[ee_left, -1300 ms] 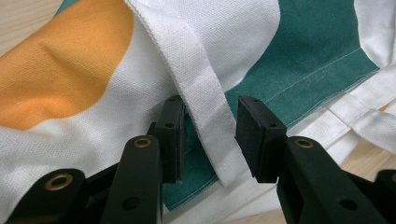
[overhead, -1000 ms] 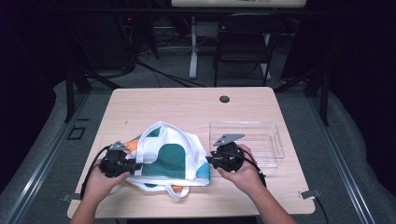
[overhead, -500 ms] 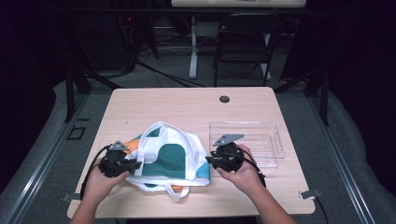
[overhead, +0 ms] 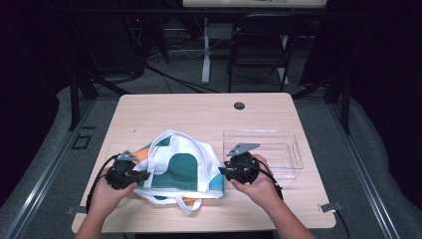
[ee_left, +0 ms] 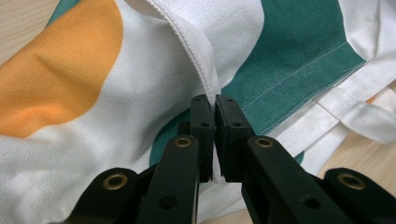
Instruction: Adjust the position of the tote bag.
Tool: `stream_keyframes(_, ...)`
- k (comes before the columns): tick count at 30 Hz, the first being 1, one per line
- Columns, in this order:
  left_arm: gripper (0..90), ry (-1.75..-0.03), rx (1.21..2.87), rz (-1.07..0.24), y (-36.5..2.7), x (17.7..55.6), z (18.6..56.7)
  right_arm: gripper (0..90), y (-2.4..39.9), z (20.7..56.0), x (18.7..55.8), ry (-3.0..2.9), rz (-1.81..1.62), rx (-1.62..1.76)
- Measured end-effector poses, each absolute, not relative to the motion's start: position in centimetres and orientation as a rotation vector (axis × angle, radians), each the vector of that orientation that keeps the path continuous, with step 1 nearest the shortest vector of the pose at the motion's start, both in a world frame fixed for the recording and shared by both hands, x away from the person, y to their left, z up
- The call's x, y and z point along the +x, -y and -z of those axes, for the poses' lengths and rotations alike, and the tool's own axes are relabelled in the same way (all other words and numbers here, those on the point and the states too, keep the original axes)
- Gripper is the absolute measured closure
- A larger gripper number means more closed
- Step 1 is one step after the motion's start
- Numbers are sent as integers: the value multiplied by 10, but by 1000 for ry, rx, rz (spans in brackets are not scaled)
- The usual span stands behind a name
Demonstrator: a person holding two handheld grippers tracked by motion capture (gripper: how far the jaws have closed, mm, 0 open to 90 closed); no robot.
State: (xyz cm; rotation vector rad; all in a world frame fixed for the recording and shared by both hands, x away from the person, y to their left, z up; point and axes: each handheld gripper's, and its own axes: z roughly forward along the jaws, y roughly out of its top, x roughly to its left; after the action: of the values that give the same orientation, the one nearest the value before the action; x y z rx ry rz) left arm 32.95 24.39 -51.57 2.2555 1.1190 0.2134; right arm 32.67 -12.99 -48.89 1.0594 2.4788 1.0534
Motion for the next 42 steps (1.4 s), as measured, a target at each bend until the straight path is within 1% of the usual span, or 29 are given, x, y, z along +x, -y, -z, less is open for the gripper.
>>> stream_keyframes(13, 874, -1103, 2253, -226, -243, 328, 511, 681, 129, 489, 326, -2475, -1054, 1053)
stream_keyframes(35, 877, -1075, 2254, -299, -241, 324, 498, 683, 125, 491, 325, -2498, -1056, 1021)
stream_keyframes(42, 878, -1059, 2260, -321, -241, 325, 491, 724, 123, 491, 324, -2500, -1046, 1002)
